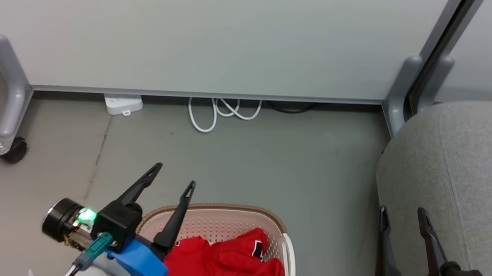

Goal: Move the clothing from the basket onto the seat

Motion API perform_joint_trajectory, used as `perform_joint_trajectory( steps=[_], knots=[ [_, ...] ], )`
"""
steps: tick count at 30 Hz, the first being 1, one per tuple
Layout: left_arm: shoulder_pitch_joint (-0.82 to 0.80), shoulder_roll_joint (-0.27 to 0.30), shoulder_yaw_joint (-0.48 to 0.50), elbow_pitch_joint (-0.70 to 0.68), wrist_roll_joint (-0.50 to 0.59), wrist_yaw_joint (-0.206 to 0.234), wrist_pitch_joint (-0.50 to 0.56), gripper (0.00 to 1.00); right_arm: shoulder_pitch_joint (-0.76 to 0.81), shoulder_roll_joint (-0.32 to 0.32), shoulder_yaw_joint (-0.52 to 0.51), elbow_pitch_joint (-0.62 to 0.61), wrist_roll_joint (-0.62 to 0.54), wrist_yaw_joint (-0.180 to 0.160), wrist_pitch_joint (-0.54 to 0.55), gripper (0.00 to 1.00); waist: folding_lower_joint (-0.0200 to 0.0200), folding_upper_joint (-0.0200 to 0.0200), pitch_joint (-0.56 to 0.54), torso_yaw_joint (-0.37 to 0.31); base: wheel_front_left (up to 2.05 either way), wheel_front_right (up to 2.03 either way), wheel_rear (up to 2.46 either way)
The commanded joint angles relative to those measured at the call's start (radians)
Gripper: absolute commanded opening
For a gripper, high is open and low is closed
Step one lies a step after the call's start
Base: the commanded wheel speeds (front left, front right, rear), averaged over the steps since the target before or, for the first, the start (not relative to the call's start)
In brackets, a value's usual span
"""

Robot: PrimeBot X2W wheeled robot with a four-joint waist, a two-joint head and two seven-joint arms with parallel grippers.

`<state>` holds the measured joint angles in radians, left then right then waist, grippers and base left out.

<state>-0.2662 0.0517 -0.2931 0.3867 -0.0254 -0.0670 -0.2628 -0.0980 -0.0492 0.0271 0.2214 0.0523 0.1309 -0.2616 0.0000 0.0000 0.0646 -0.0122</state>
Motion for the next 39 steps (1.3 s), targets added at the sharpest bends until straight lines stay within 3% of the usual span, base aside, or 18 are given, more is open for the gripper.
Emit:
perform_joint_trajectory(
  steps=[1, 10, 20, 39],
  knots=[
    [-0.016, 0.002, -0.004, 0.008, -0.004, -0.006, -0.003, 1.0, -0.017, -0.002, 0.002, -0.003, -0.007, 0.0, -0.005, 1.0, 0.0, 0.0, 0.018, -0.017, 0.0, 0.0, 0.0],
    [-0.168, 0.001, -0.101, 0.193, -0.013, -0.049, -0.003, 1.0, -0.088, -0.002, 0.008, -0.018, -0.009, 0.0, -0.005, 1.0, 0.0, 0.0, 0.125, -0.102, 0.0, 0.0, 0.0],
    [-0.346, 0.001, -0.236, 0.447, -0.009, -0.063, -0.003, 1.0, -0.189, -0.002, 0.024, -0.049, 0.012, 0.0, -0.003, 1.0, 0.0, 0.0, 0.301, -0.193, 0.0, 0.0, 0.0],
    [-0.609, 0.02, -0.485, 0.844, -0.079, -0.065, 0.014, 1.0, -0.374, -0.002, 0.025, -0.123, 0.054, 0.0, -0.003, 1.0, 0.0, 0.0, 0.647, -0.254, 0.0, 0.0, 0.0]
  ],
)
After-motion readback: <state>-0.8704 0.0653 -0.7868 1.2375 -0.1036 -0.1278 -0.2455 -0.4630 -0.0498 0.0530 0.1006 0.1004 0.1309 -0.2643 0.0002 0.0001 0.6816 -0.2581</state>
